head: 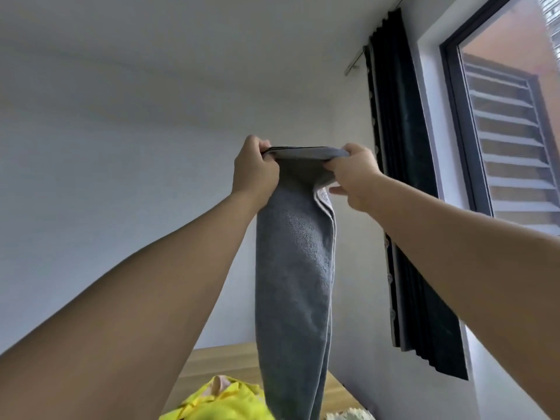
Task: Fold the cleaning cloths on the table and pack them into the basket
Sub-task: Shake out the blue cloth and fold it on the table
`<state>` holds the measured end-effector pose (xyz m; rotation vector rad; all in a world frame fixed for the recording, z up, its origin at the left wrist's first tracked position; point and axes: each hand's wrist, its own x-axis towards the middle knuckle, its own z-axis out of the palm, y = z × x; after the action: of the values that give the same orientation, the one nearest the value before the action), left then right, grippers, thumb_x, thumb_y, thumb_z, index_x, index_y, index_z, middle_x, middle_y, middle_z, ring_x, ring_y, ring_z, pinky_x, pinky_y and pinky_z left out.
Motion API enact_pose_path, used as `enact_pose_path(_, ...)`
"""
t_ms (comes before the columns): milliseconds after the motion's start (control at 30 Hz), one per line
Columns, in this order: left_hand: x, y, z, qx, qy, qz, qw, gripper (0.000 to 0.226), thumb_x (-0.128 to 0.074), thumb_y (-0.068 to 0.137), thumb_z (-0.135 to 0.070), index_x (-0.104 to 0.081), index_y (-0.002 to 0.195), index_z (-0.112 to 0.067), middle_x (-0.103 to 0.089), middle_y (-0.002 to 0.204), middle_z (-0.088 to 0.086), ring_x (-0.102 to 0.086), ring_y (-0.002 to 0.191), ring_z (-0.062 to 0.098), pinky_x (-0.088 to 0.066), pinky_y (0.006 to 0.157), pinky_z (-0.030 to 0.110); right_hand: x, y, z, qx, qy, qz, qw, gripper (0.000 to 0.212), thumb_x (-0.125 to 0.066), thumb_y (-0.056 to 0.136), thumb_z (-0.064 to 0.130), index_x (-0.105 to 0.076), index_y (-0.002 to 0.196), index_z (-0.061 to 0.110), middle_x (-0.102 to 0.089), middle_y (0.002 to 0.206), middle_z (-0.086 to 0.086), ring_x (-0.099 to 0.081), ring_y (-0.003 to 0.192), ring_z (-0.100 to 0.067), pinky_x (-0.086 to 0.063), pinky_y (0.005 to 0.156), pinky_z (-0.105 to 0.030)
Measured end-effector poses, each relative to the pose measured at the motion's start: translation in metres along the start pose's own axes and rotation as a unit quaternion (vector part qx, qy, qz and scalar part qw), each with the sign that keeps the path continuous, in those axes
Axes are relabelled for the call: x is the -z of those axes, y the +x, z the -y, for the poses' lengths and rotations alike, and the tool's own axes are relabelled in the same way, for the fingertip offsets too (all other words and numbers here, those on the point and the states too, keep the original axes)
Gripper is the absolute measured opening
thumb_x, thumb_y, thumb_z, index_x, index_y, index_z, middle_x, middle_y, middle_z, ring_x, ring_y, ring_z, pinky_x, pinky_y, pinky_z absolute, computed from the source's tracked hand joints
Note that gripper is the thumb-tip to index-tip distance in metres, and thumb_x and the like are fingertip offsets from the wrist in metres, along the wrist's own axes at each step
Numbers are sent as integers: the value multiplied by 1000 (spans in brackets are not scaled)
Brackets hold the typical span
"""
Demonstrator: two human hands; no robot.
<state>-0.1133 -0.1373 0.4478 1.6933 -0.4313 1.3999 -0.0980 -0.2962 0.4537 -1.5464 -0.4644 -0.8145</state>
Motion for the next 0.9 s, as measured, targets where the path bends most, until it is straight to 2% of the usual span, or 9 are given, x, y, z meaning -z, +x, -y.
enact_pose_path(67, 6, -12, -2, -2, 1, 14, 1000, 18, -42, 94, -9, -51, 109, -11, -53, 106, -5, -50, 90, 10, -37, 62, 10, 12, -11, 6, 19, -67, 18, 997, 14, -54, 83, 4, -51, 75, 16, -59, 94, -14, -62, 92, -34, -60, 71, -50)
enact_pose_path(133, 11, -28, -6, 16, 19, 25, 999, 11, -41, 94, -13, -49, 102, -14, -53, 99, -2, -49, 81, 12, -38, 57, 19, 23, -27, 9, 16, -131, 53, 990, 10, -53, 83, 3, -57, 86, 11, -59, 99, -15, -62, 92, -35, -60, 70, -48)
enact_pose_path(267, 27, -79, -19, 110, 153, 26, 982, 10, -37, 92, -24, -46, 95, -23, -47, 102, 5, -40, 93, 25, -33, 76, 32, 45, -81, 8, -97, -197, 175, 960, 27, -58, 88, 1, -54, 115, 1, -61, 103, -16, -66, 84, -31, -60, 71, -43)
enact_pose_path(367, 41, -119, -25, 125, 135, 90, 979, 9, -37, 89, -15, -45, 90, -16, -48, 88, 1, -42, 80, 21, -37, 70, 34, 59, -126, -2, -164, -190, 217, 943, 32, -59, 89, 3, -52, 120, 1, -63, 108, -18, -67, 92, -32, -60, 72, -43)
enact_pose_path(500, 57, -171, -19, 239, 94, 178, 950, 10, -40, 86, -10, -49, 83, -12, -46, 80, 5, -43, 71, 23, -38, 62, 30, 72, -194, -28, -289, -122, 322, 893, 26, -45, 88, 5, -52, 113, 1, -65, 100, -16, -66, 83, -29, -59, 75, -41)
enact_pose_path(567, 60, -207, 0, 266, 105, 262, 922, 15, -42, 86, -3, -53, 84, -11, -46, 76, 10, -43, 68, 21, -38, 61, 32, 75, -225, -52, -335, -131, 346, 866, 23, -41, 87, 6, -53, 105, 1, -63, 91, -17, -62, 78, -29, -57, 79, -41)
enact_pose_path(700, 69, -294, 52, 326, 92, 451, 826, 22, -47, 84, 4, -55, 75, -14, -44, 69, 12, -41, 56, 16, -33, 53, 24, 78, -281, -129, -429, -183, 399, 789, 18, -39, 91, 3, -52, 103, -3, -63, 84, -17, -62, 70, -26, -54, 78, -41)
enact_pose_path(833, 71, -386, 109, 348, 237, 550, 721, 19, -52, 88, -5, -54, 74, -19, -56, 77, 1, -54, 61, 13, -48, 57, 23, 74, -341, -214, -487, -241, 483, 687, 28, -42, 97, 5, -42, 123, -7, -59, 98, -23, -63, 70, -28, -55, 81, -46)
enact_pose_path(900, 64, -422, 137, 331, 251, 563, 714, 16, -49, 86, -5, -60, 81, -16, -62, 86, 7, -60, 74, 20, -45, 62, 26, 66, -359, -251, -491, -263, 518, 649, 33, -41, 98, 6, -39, 128, -8, -59, 89, -20, -66, 64, -24, -56, 78, -42)
